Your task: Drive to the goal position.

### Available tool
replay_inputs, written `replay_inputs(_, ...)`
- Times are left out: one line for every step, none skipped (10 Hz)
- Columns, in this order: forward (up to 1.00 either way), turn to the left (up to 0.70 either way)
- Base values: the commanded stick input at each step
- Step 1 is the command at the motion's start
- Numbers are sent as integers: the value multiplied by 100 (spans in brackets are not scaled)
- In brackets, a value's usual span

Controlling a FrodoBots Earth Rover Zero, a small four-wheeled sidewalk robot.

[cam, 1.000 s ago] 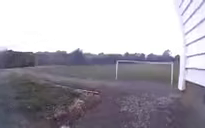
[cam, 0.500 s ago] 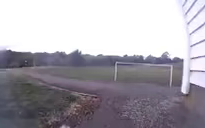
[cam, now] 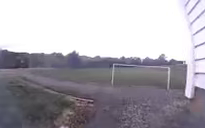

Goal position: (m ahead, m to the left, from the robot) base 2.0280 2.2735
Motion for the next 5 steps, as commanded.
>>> replay_inputs(45, -27)
replay_inputs(45, -27)
replay_inputs(45, -27)
replay_inputs(45, -27)
replay_inputs(45, -27)
